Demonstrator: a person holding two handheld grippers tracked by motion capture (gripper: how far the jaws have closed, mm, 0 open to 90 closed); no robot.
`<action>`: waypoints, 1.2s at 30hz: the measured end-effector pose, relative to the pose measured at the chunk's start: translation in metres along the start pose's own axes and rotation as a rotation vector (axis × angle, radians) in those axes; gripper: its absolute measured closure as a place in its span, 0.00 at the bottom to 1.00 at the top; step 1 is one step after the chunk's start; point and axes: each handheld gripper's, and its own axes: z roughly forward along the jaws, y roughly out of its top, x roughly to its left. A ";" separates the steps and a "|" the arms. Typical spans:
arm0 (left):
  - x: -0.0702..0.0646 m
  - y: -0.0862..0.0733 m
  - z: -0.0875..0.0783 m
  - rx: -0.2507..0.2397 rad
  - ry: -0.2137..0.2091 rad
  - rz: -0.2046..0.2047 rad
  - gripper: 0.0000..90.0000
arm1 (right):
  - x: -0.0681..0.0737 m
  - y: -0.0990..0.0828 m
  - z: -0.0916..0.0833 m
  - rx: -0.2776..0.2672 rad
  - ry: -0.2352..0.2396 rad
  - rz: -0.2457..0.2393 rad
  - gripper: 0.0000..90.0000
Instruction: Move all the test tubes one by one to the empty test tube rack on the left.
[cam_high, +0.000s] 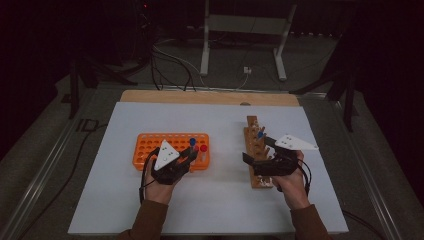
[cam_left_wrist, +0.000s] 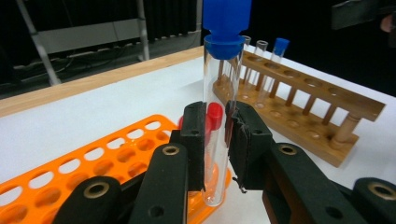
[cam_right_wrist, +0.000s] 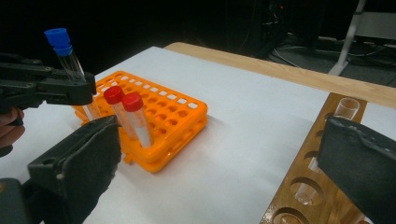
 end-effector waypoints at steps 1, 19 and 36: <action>0.002 -0.001 0.000 -0.002 0.007 -0.002 0.86 | 0.000 0.000 0.000 0.003 -0.002 0.001 0.00; 0.019 -0.020 0.016 0.011 0.106 -0.035 0.86 | 0.001 -0.001 0.002 0.004 0.002 0.004 0.00; 0.017 -0.037 0.032 0.126 0.098 -0.030 0.86 | 0.000 -0.003 0.003 0.010 0.007 0.001 0.00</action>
